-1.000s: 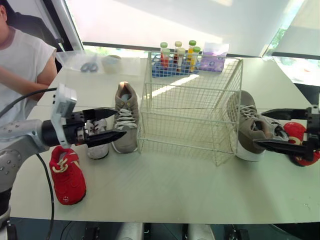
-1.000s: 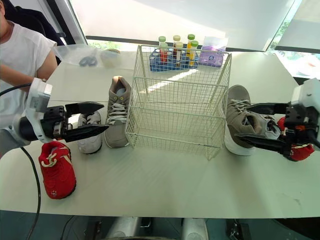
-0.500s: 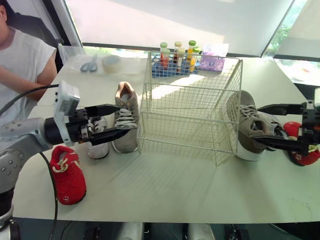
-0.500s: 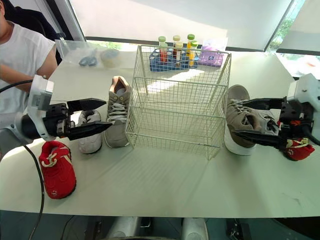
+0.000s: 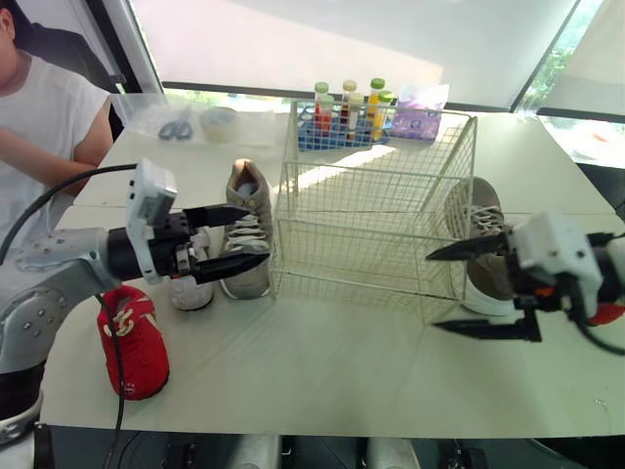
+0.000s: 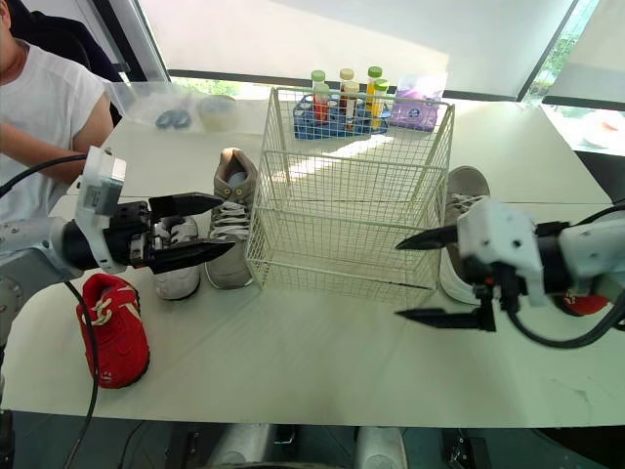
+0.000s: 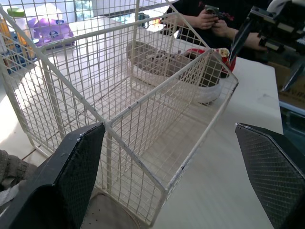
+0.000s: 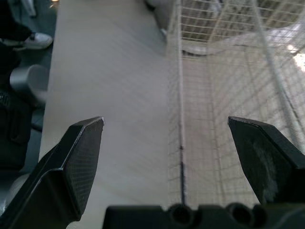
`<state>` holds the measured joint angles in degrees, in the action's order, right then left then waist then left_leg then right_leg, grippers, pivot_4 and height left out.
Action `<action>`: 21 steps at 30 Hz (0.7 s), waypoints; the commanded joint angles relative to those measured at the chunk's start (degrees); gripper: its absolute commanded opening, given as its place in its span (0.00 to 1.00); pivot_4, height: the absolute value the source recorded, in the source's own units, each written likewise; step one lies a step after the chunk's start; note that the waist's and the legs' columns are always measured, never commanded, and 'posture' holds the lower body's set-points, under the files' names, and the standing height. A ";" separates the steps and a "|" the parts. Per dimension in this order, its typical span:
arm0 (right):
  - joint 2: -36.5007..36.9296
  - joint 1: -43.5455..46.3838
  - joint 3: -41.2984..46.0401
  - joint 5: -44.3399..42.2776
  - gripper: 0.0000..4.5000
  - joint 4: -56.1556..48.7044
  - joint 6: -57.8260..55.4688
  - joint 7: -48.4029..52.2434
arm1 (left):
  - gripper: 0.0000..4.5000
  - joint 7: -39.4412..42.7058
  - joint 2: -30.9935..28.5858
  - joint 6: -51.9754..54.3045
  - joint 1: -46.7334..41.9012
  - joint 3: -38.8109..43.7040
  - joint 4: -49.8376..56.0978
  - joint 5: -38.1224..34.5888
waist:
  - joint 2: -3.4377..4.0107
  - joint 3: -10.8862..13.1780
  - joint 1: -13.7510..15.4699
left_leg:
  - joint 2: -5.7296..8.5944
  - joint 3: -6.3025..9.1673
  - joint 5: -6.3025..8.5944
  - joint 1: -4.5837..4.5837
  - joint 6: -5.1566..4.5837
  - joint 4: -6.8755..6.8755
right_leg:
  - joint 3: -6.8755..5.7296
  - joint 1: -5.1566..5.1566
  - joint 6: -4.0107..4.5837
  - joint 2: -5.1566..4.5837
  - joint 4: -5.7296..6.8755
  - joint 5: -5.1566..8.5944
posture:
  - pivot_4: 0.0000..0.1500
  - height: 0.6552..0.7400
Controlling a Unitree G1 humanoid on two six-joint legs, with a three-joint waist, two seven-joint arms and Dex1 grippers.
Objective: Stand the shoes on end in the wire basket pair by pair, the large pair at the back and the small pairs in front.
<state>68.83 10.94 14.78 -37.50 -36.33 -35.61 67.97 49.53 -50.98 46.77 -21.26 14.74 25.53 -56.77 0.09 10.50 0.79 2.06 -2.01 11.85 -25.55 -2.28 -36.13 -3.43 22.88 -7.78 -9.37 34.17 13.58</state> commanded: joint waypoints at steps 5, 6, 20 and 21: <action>0.34 -0.27 -10.99 17.15 1.00 0.83 9.65 -5.23 | 0.99 0.07 0.44 -0.94 -2.20 -1.03 1.47 0.67 | 0.00 0.00 0.00 | 0.01 -0.01 -0.01 0.02 0.01 -0.04 | 0.00 -0.02 -0.02 0.02 0.02 -0.01 | 1.00 1.00; 0.30 -0.60 -12.02 18.51 1.00 1.01 10.32 -5.39 | 0.99 0.02 0.52 -0.95 -2.26 -1.10 1.47 0.70 | 0.00 0.00 0.01 | 0.01 -0.01 -0.01 0.02 0.01 -0.04 | 0.00 -0.01 -0.02 0.03 0.02 -0.01 | 1.00 1.00; -3.84 6.65 -21.73 30.63 0.05 6.21 18.45 -6.26 | 1.00 0.46 0.83 -1.70 -2.84 -1.65 0.57 2.13 | -0.02 0.00 -0.10 | -0.34 0.01 -0.16 0.10 0.24 -0.08 | 0.03 -0.06 -0.07 0.45 0.04 -0.15 | 1.00 1.00; -3.87 7.14 -22.03 31.18 0.01 6.99 19.35 -5.91 | 1.00 0.60 0.82 -1.84 -2.75 -1.61 0.48 2.29 | -0.02 0.00 -0.10 | -0.39 0.00 -0.18 0.10 0.28 -0.07 | 0.03 -0.06 -0.06 0.50 0.05 -0.16 | 1.00 1.00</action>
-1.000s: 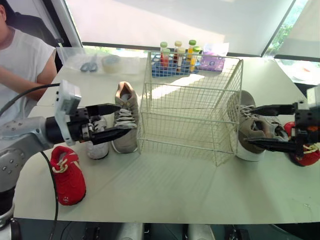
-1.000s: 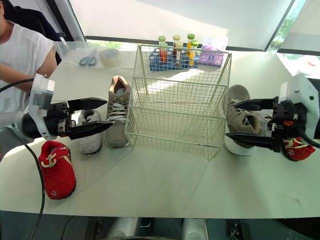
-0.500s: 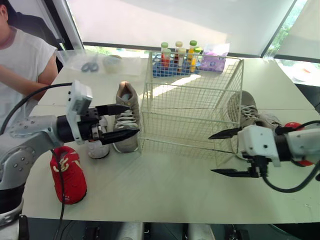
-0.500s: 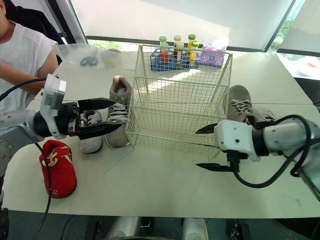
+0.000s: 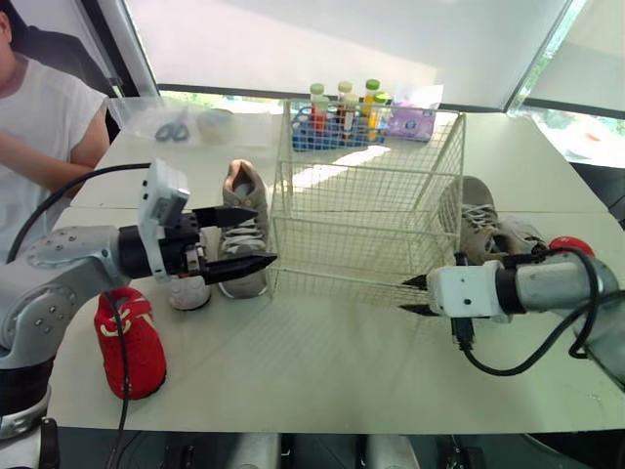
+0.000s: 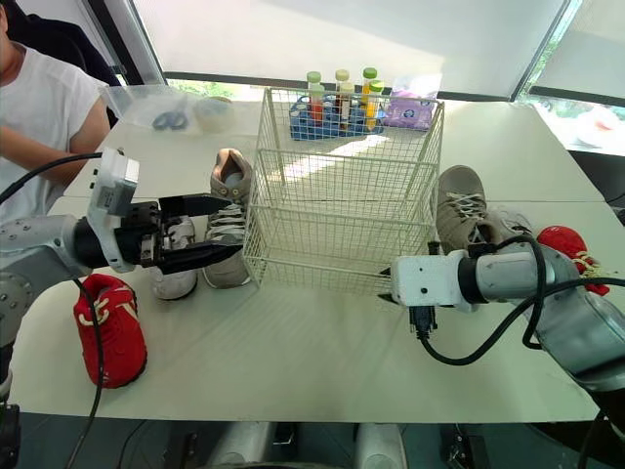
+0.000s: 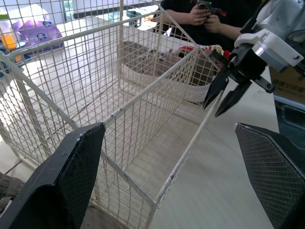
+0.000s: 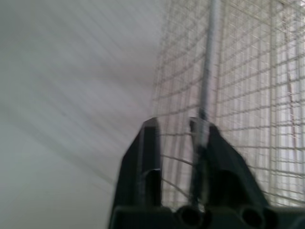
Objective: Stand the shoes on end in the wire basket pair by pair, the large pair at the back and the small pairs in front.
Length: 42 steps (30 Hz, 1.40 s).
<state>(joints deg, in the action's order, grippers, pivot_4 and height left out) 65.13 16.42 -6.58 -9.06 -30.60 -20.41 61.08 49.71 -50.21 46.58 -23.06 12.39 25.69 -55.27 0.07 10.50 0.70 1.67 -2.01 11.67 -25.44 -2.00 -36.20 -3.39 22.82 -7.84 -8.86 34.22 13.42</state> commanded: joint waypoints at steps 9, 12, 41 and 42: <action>-0.82 7.62 -1.94 3.22 0.01 13.17 13.78 7.37 | 1.00 0.39 0.80 -2.43 -0.43 0.84 0.84 2.01 | 0.00 0.00 0.07 | -0.22 -0.04 -0.10 0.00 0.15 -0.02 | 0.00 -0.02 0.14 0.23 0.03 -0.10 | 1.00 1.00; -0.61 10.31 -3.41 4.32 0.01 18.50 16.33 10.42 | 1.00 -0.01 1.10 -2.41 -0.30 1.08 1.22 2.16 | 0.00 0.00 0.06 | -0.21 -0.05 -0.10 0.00 0.15 -0.05 | 0.00 0.03 0.18 0.22 0.02 -0.13 | 1.00 1.00; -5.88 12.43 0.12 -1.64 0.01 16.73 -1.84 12.96 | 1.00 -2.65 1.29 -3.20 0.74 2.19 3.45 2.55 | -0.05 -0.03 0.07 | -0.32 -0.05 -0.20 0.05 0.30 0.00 | 0.00 0.02 0.22 0.30 0.12 -0.25 | 1.00 1.00; -5.73 11.85 0.12 -1.51 0.01 15.86 -1.94 12.70 | 1.00 -2.66 1.30 -3.31 0.67 2.06 3.37 2.58 | -0.05 -0.03 0.06 | -0.32 -0.05 -0.20 0.04 0.31 0.00 | 0.00 0.01 0.22 0.30 0.12 -0.25 | 1.00 1.00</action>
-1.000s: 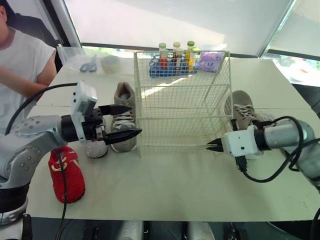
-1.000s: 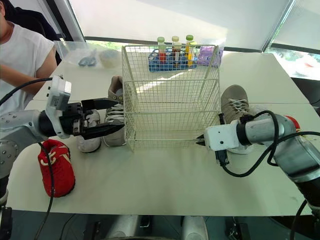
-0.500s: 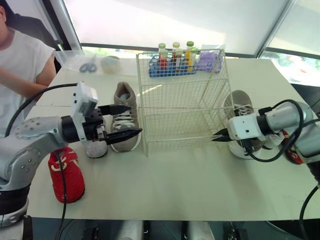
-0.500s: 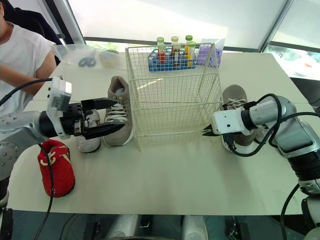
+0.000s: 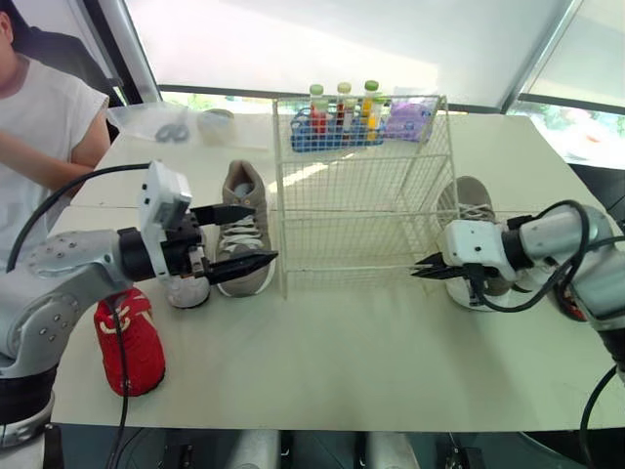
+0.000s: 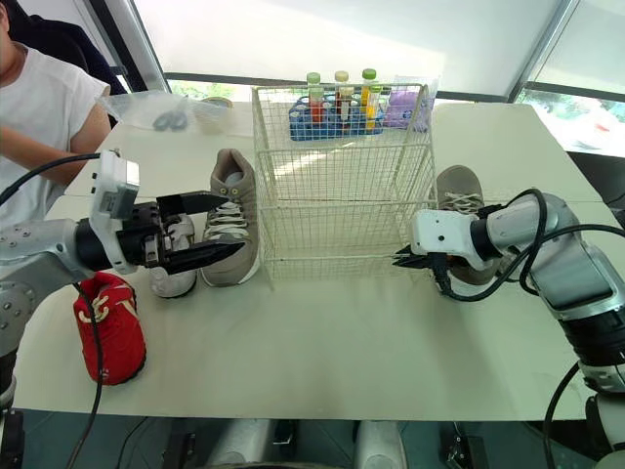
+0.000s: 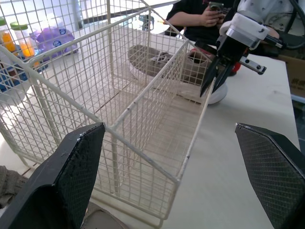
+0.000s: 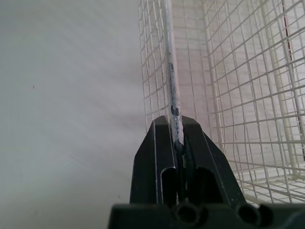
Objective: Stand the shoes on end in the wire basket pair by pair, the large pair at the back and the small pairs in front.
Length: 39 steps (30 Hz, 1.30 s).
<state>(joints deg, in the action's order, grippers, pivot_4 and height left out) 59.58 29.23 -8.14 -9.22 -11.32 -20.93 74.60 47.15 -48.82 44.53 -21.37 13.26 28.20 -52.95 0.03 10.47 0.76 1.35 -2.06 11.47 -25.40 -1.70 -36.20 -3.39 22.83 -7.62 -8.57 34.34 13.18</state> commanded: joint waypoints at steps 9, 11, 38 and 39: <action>-1.67 -0.36 -0.02 -0.91 0.01 -5.97 -1.46 -1.68 | 1.00 -0.58 0.09 -0.92 -2.50 0.26 0.74 0.02 | 0.00 0.00 -0.24 | -0.01 -0.04 0.00 0.00 0.00 0.00 | 0.01 0.03 0.00 0.01 0.01 0.00 | 1.00 1.00; -1.96 0.40 -0.28 -0.86 0.01 -5.26 -1.07 -1.36 | 1.00 -0.72 0.11 -0.87 -2.71 0.09 0.81 0.06 | 0.00 0.00 -0.38 | -0.04 -0.05 0.00 0.00 0.00 0.00 | 0.01 -0.06 0.00 0.03 0.02 0.00 | 1.00 1.00; 5.00 -4.33 40.52 -20.16 0.99 -1.76 -25.34 -12.36 | 1.00 0.62 1.55 -1.88 -4.35 -0.56 -2.25 -1.96 | -0.11 -0.04 0.22 | -0.05 -0.08 0.04 -0.06 -0.05 0.01 | 0.00 0.05 0.02 -0.02 -0.13 0.00 | 1.00 1.00; 4.81 -7.76 40.67 -18.00 0.99 -0.76 -26.24 -15.00 | 1.00 1.29 1.84 -2.39 -4.48 -1.26 -2.77 -1.28 | -0.11 -0.04 0.20 | -0.04 -0.12 0.05 -0.06 -0.07 -0.01 | 0.00 0.01 0.02 -0.03 -0.13 0.00 | 1.00 1.00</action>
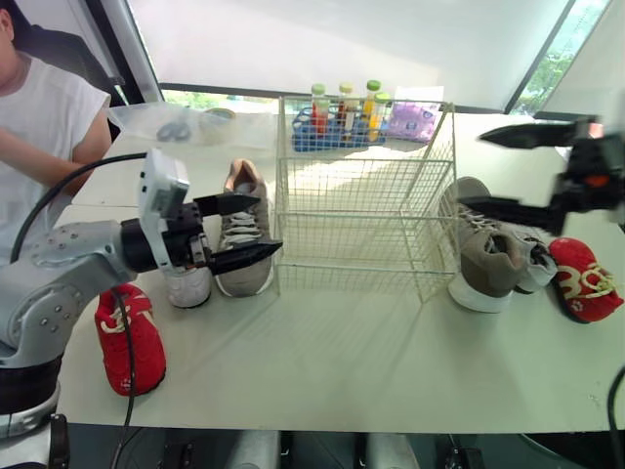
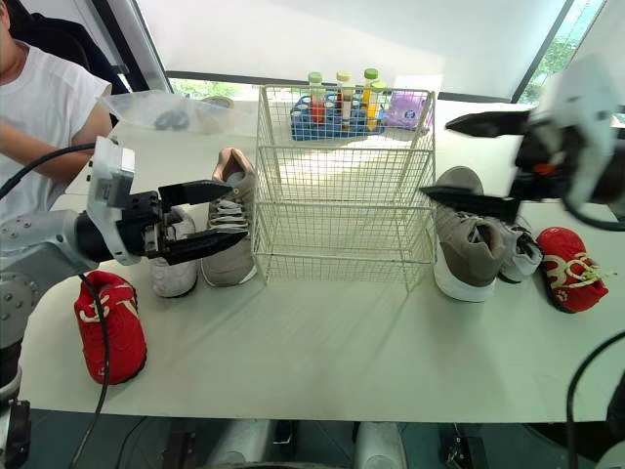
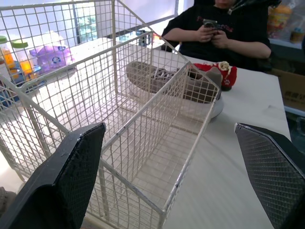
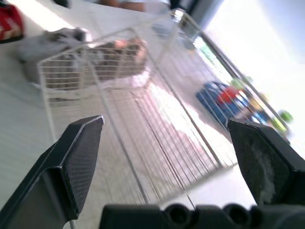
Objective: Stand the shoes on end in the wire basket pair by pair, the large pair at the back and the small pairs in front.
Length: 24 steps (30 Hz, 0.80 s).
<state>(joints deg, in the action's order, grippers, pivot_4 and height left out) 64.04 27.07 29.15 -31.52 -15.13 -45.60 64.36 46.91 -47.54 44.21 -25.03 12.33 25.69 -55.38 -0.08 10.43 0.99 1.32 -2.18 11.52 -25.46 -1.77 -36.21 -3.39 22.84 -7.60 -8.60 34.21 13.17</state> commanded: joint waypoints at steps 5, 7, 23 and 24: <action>-3.47 -11.90 3.52 3.73 0.99 -1.00 -9.88 -14.39 | 1.00 3.13 1.28 -2.99 -1.34 -1.33 -1.27 2.80 | 0.21 0.03 -0.59 | -0.04 -0.21 -0.02 0.01 -0.03 0.01 | 0.16 0.02 0.03 -0.01 0.15 -0.02 | 1.00 1.00; -5.93 -12.50 4.74 1.23 0.99 -5.34 -14.98 -17.31 | 1.00 3.48 1.41 -3.06 -1.36 -1.38 -1.44 3.07 | 0.21 0.03 -0.75 | -0.14 -0.27 -0.09 0.01 -0.13 0.02 | 0.17 0.13 0.04 0.02 0.26 -0.03 | 1.00 1.00; -21.07 -19.81 3.82 1.60 0.99 -18.18 -24.09 -37.48 | 1.00 6.18 2.93 -3.50 -2.66 -3.56 -2.65 5.36 | 0.14 0.03 -0.29 | -0.15 -0.33 0.01 -0.04 -0.09 0.03 | 0.14 0.09 0.24 0.04 0.03 -0.15 | 1.00 1.00; -21.80 -19.79 3.32 1.56 0.99 -18.35 -24.16 -38.19 | 1.00 6.16 3.00 -3.43 -2.75 -3.59 -2.65 5.39 | 0.14 0.03 -0.32 | -0.17 -0.32 0.00 -0.03 -0.10 0.03 | 0.14 0.09 0.24 0.06 0.03 -0.15 | 1.00 1.00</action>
<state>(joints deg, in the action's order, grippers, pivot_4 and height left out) 42.70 6.55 32.19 -29.68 -31.39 -69.95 27.45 52.80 -44.44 41.74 -26.82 8.10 22.50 -50.12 0.06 10.46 0.66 1.14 -2.51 11.52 -25.50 -1.86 -36.18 -3.25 22.95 -7.36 -8.53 34.26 13.02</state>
